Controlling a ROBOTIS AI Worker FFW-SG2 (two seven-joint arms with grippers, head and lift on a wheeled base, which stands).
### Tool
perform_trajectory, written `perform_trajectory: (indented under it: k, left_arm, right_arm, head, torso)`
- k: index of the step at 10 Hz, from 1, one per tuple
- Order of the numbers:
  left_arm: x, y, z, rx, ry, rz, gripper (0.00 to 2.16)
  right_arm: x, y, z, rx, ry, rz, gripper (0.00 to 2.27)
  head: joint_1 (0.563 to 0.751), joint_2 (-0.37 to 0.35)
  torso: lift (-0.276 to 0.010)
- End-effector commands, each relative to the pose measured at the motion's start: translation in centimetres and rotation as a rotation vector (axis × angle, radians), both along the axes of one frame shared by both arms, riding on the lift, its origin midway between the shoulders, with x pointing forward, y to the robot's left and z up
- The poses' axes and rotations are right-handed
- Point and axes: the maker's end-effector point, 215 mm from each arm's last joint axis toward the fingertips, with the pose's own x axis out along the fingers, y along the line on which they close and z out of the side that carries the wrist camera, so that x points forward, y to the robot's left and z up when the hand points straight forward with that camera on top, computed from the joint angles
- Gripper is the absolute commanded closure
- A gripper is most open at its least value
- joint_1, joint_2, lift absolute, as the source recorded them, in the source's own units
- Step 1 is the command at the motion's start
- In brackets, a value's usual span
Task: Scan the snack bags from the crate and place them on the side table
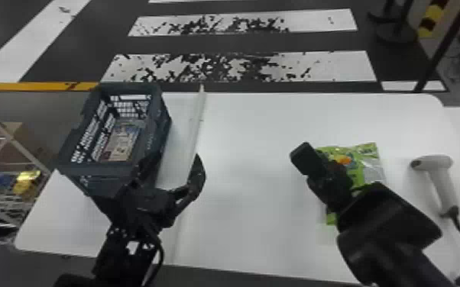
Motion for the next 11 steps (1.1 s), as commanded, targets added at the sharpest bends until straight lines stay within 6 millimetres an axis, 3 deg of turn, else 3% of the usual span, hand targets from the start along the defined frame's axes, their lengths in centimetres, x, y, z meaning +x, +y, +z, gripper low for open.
perform_trajectory:
  k: [1,3,5,6,8,9,10,11]
  left_arm:
    - [0.0,-0.1,0.1,-0.001,-0.001,-0.002,0.09]
    - [0.0,0.0,0.2,-0.001,-0.003,-0.001,0.09]
    - [-0.1,-0.2,0.0,-0.003,0.001,-0.002,0.09]
    - [-0.1,-0.3,0.0,-0.004,0.001,-0.004,0.09]
    - [-0.1,-0.3,0.0,-0.003,0.001,-0.004,0.09]
    - [-0.1,-0.3,0.0,-0.003,0.001,-0.004,0.09]
    - [-0.2,-0.3,-0.1,-0.002,0.003,-0.004,0.09]
    - [-0.1,-0.3,-0.1,-0.003,0.003,-0.005,0.09]
  right_arm:
    - [-0.6,0.3,1.1,0.032,-0.02,-0.003,2.22]
    - [-1.8,0.7,8.3,0.183,-0.123,-0.033,1.97]
    - [-2.4,-4.4,13.5,0.236,-0.175,-0.129,1.84]
    - [-2.7,-7.5,14.3,0.249,-0.171,-0.189,1.56]
    - [-3.5,-14.0,14.8,0.278,-0.178,-0.293,1.3]
    - [-4.4,-16.9,14.2,0.272,-0.166,-0.34,0.63]
    - [-5.0,-19.3,13.8,0.251,-0.163,-0.374,0.15]
    - [-5.7,-21.2,13.2,0.247,-0.151,-0.404,0.09]
  head:
    - [0.695,0.109]
    - [0.695,0.114]
    - [0.695,0.109]
    - [0.695,0.081]
    - [0.695,0.021]
    - [0.695,-0.02]
    - [0.695,-0.06]
    - [0.695,-0.097]
  torso:
    - [-0.081]
    - [-0.081]
    - [-0.081]
    - [-0.081]
    - [-0.081]
    - [-0.081]
    - [-0.081]
    - [-0.081]
